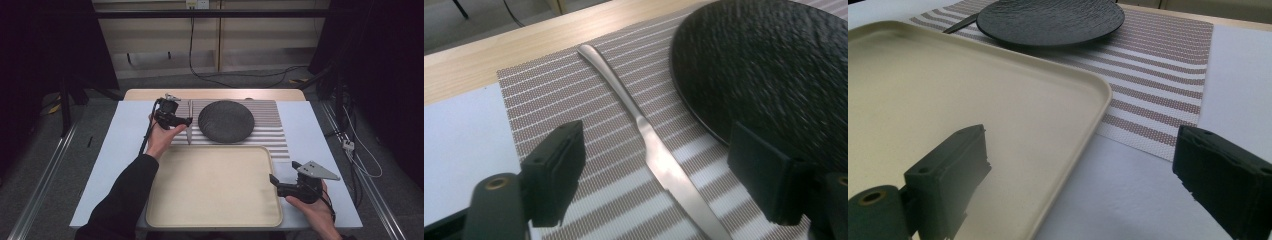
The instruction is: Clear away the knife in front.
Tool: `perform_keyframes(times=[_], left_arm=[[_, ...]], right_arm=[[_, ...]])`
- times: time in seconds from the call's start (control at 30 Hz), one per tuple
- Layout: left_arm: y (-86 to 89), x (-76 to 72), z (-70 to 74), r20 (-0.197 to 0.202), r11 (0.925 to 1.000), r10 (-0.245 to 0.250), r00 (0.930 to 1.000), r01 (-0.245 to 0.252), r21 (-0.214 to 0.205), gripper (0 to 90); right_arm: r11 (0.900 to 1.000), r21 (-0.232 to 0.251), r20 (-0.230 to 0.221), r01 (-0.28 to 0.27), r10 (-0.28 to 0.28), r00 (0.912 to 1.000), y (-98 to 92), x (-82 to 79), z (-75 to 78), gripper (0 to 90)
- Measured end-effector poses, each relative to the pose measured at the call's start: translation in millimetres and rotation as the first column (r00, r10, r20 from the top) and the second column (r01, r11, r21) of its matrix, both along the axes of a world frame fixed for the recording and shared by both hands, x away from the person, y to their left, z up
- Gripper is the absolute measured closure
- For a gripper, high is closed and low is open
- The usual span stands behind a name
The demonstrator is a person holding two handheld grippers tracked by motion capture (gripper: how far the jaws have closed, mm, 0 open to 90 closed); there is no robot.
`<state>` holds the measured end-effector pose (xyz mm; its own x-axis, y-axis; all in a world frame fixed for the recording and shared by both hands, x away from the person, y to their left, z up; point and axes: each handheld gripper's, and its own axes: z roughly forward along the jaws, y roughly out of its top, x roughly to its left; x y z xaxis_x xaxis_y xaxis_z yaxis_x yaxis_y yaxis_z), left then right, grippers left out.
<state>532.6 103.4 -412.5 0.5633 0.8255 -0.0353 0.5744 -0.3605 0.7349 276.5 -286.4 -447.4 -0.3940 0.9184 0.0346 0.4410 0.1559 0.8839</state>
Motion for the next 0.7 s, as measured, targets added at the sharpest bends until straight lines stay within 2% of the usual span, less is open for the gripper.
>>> perform_keyframes(times=[0.1, 0.27, 0.3, 0.33, 0.4, 0.5, 0.53, 0.57, 0.63, 0.7], left_arm=[[-0.9, 8.7, -4.3, -0.004, 0.9999, 0.012, 0.9999, -0.012, 0.004, 25.9], [-2.1, 21.7, -8.7, -0.032, 0.9995, 0.029, 0.9991, -0.028, 0.011, 28.9], [-3.3, 23.9, -9.3, -0.024, 0.9991, 0.039, 0.9990, -0.038, 0.018, 28.9], [-3.6, 26.8, -9.8, -0.035, 0.9995, 0.030, 0.9989, -0.030, 0.008, 30.0], [-5.0, 32.1, -10.7, -0.043, 0.9993, 0.032, 0.9986, -0.031, 0.022, 31.2], [-9.2, 39.3, -13.6, -0.042, 0.9988, 0.045, 0.9981, -0.045, 0.021, 34.8], [-9.5, 42.4, -15.0, -0.041, 0.9986, 0.037, 0.9985, -0.035, 0.039, 36.7], [-10.9, 44.1, -16.7, -0.044, 0.9987, 0.044, 0.9981, -0.043, 0.026, 36.7], [-14.0, 49.4, -20.6, -0.050, 0.9978, 0.042, 0.9979, -0.039, 0.054, 40.9], [-15.3, 54.6, -24.4, -0.057, 0.9980, 0.053, 0.9969, -0.051, 0.036, 42.8]], right_arm=[[1.0000, 0.004, -0.003, -0.002, 0.002, 1.0000, -0.2, 0.1, -0.3, 7.5], [1.0000, 0.007, -0.003, 0.005, -0.005, 1.0000, -1.2, -0.5, 0.0, 7.7], [1.0000, 0.007, -0.003, 0.005, -0.005, 1.0000, -1.2, -0.5, 0.0, 7.7], [1.0000, 0.008, -0.003, 0.004, -0.004, 1.0000, -1.2, -0.5, 0.0, 7.7], [1.0000, 0.008, -0.004, 0.004, -0.004, 1.0000, -0.8, -0.2, -0.1, 7.7], [1.0000, 0.007, -0.002, 0.001, -0.001, 1.0000, -0.2, 0.3, -0.2, 7.7], [1.0000, 0.008, -0.003, 0.004, -0.004, 1.0000, -0.2, 0.2, -0.1, 7.7], [1.0000, 0.008, -0.003, 0.004, -0.004, 1.0000, -0.2, 0.2, -0.1, 7.7], [0.9998, 0.015, -0.003, 0.010, -0.010, 0.9999, -0.9, -0.4, 0.3, 7.8], [0.9999, 0.015, -0.003, 0.008, -0.008, 1.0000, -1.0, -0.5, 0.2, 7.8]])
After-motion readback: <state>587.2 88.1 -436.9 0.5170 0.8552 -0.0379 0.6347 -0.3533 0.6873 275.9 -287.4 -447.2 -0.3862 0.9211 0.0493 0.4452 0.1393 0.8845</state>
